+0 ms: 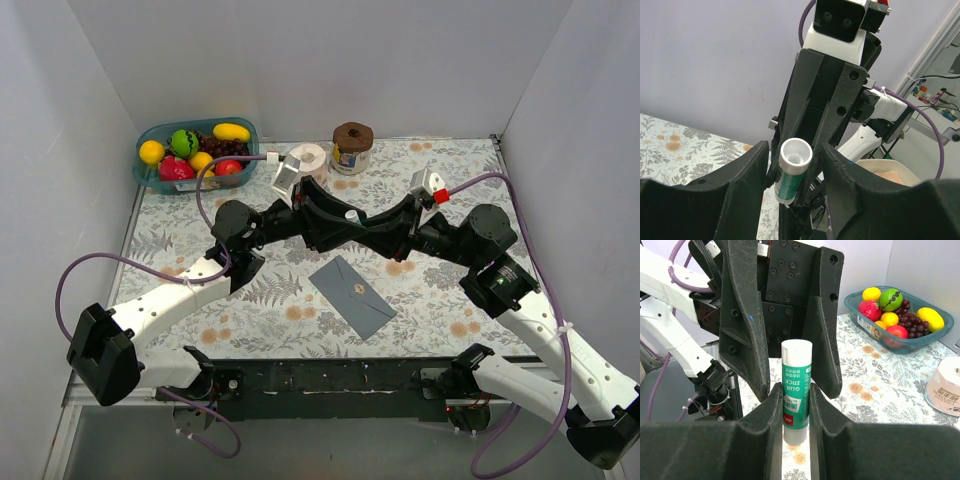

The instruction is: Place the letter into the envelope and seal it

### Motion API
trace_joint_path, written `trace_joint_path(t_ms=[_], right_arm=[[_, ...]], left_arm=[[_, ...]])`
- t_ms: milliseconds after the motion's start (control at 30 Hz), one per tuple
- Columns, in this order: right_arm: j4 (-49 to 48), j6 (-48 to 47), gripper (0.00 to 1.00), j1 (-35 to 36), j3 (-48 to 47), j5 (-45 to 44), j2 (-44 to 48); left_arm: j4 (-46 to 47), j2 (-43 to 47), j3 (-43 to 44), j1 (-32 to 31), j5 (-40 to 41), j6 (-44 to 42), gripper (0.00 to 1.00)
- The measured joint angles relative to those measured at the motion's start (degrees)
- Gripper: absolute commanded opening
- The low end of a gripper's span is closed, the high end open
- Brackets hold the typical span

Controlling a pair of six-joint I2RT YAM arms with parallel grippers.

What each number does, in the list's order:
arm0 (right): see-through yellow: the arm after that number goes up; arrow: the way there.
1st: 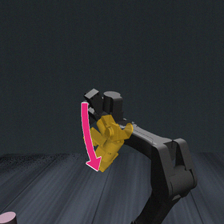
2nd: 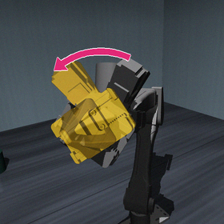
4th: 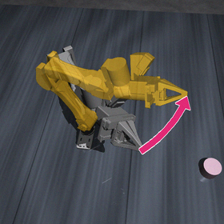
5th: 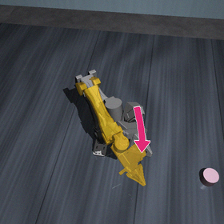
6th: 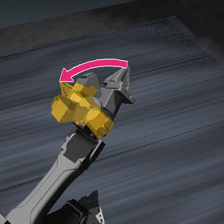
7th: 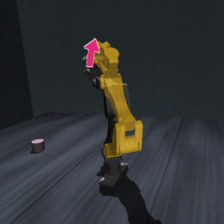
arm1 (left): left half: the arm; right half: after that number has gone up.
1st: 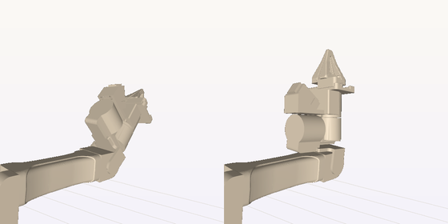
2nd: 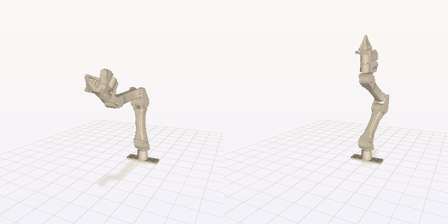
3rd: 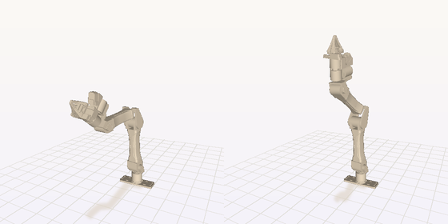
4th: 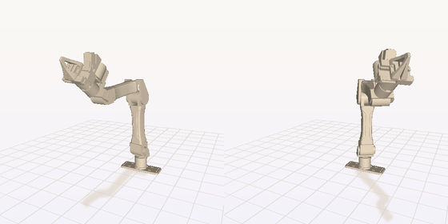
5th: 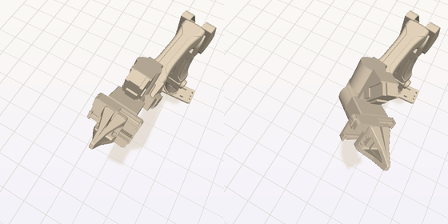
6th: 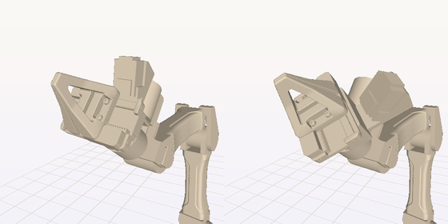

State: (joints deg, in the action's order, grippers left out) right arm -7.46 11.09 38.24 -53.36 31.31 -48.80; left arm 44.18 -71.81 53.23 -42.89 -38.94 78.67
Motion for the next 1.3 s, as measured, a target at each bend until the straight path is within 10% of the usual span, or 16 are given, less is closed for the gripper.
trace_joint_path(t_ms=[167,467,667,800,1033,1267,1300], right_arm=[[0.02,-0.42,0.01,-0.04,0.02,0.20,-0.04],[0.48,-0.83,0.01,-0.04,0.02,0.44,-0.81],[1.31,-0.92,0.01,-0.26,0.20,0.46,-1.22],[1.31,-0.96,0.01,-0.24,0.50,1.22,-1.25],[1.14,-0.85,0.01,-0.26,0.66,-0.35,-1.95],[-1.88,0.52,0.01,-0.94,-2.73,-17.46,-9.84],[-2.32,0.81,0.01,-0.59,-3.63,-21.16,-11.50]], left_arm=[[-0.15,0.13,-0.02,0.04,0.50,-0.37,0.64],[-0.17,0.24,-0.02,0.22,0.70,-0.44,0.56],[-0.20,0.24,-0.02,0.35,0.79,-0.48,0.34],[-0.66,0.17,-0.02,0.57,0.92,-0.87,0.00],[-2.80,-0.09,0.57,0.72,2.12,-2.43,0.00],[-24.57,-5.70,14.45,-4.90,33.24,-14.05,0.00],[-26.25,-6.86,16.17,-5.70,38.23,-15.28,0.17]])
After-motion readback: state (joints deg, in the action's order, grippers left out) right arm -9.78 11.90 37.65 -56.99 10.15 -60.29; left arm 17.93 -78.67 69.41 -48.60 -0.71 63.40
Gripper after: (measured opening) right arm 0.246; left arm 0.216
